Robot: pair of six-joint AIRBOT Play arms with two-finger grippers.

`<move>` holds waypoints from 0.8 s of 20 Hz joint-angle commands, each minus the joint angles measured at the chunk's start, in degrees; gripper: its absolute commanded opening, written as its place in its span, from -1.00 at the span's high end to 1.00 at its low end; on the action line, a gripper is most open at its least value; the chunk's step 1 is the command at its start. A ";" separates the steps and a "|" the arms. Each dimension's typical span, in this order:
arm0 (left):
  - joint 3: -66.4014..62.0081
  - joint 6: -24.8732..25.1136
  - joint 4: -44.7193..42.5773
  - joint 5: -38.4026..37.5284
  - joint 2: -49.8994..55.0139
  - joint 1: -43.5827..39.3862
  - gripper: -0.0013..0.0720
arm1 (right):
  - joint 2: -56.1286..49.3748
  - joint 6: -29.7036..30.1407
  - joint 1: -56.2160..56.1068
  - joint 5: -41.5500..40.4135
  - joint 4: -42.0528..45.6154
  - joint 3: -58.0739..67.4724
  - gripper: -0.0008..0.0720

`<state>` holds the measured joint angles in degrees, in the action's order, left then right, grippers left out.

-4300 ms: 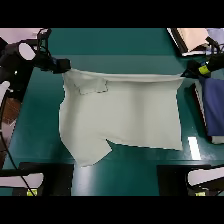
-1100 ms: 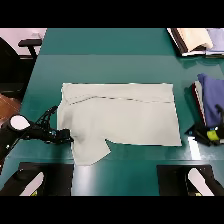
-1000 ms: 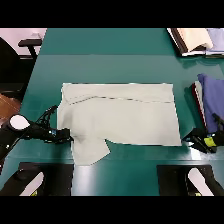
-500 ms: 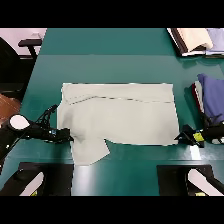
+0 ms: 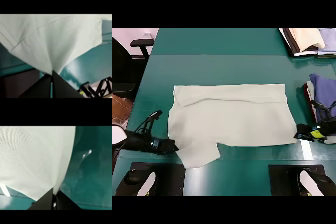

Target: Fold the shirts.

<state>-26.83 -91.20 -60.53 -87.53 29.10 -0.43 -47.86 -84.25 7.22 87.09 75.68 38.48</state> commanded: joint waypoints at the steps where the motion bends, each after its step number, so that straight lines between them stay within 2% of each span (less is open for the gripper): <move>1: -4.85 -1.99 -1.05 -6.88 -4.20 0.00 0.90 | 6.58 0.02 -0.59 6.45 6.40 4.81 0.94; 3: -8.83 -1.18 -1.22 -1.62 -1.51 0.00 0.90 | 4.70 0.02 -1.05 6.36 5.95 8.55 0.94; 6: -13.31 3.91 -1.38 7.80 7.26 0.00 0.90 | -3.10 -0.09 -4.66 1.36 4.85 13.92 0.94; 12: -24.90 12.44 -1.77 24.57 31.87 0.00 0.89 | -24.30 -0.44 -8.09 -6.69 4.74 29.70 0.94; 16: -33.20 13.70 -2.12 31.45 44.37 0.00 0.89 | -35.60 -0.33 -8.04 -8.72 1.27 39.89 0.94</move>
<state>-54.50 -79.48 -62.39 -63.05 64.64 -0.45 -75.57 -84.64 -0.47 80.64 78.98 71.42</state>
